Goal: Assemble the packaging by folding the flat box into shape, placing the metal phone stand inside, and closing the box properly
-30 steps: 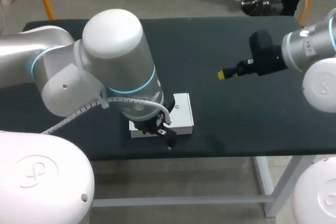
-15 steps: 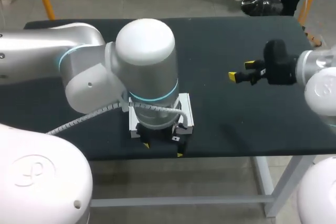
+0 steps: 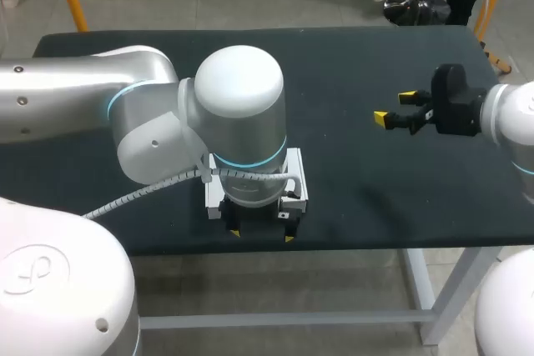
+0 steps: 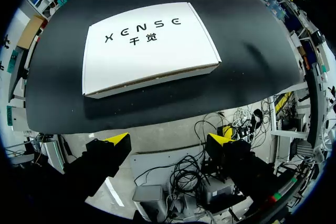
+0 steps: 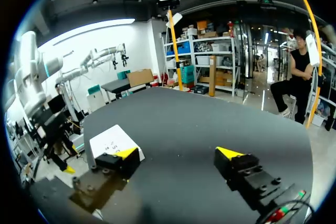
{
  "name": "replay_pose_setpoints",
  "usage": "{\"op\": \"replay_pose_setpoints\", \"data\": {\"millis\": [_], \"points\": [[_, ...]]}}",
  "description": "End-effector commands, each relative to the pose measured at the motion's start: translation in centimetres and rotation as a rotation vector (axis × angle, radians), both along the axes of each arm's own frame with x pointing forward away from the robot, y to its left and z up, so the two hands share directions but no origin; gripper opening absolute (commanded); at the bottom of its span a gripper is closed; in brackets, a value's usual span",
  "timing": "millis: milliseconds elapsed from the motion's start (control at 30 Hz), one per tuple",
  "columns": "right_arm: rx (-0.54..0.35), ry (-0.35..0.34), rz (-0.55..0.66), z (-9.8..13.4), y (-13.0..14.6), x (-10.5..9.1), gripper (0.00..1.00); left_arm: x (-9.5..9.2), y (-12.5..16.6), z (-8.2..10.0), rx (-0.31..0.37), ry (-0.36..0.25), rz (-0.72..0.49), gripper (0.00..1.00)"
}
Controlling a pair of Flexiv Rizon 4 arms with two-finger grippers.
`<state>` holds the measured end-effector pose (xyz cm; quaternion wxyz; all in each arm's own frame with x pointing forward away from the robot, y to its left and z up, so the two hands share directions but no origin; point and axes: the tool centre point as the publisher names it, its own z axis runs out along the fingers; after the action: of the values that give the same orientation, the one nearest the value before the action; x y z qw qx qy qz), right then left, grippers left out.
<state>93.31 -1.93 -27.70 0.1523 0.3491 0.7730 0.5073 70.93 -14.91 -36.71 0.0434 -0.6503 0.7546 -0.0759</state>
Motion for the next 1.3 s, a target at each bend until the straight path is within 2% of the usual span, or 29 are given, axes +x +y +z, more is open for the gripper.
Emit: {"op": "replay_pose_setpoints", "data": {"millis": [33,133,233,667,700,833,1300], "points": [[0.044,-0.038,0.018,-0.4,-1.1,0.1,1.00,1.5,0.5,-1.3,-0.033,0.017,0.024,1.00],[0.072,-0.061,0.014,-0.4,-1.6,0.2,1.00,2.2,0.7,-1.5,-0.059,0.035,0.047,1.00],[0.103,-0.048,-0.022,-0.5,-2.1,0.4,1.00,2.8,0.8,-1.8,-0.064,0.061,0.067,1.00],[0.105,-0.040,-0.025,-0.6,-2.2,0.5,1.00,5.9,0.8,-2.8,-0.041,0.082,0.128,1.00],[0.105,-0.040,-0.025,-0.6,-2.2,0.5,1.00,6.1,0.7,-2.9,-0.024,0.085,0.141,1.00],[0.105,-0.040,-0.025,-0.6,-2.2,0.5,1.00,6.8,0.6,-3.0,0.013,0.075,0.181,1.00],[0.105,-0.040,-0.025,-0.6,-2.2,0.5,1.00,9.7,0.9,-3.6,0.024,0.054,0.234,1.00]]}}
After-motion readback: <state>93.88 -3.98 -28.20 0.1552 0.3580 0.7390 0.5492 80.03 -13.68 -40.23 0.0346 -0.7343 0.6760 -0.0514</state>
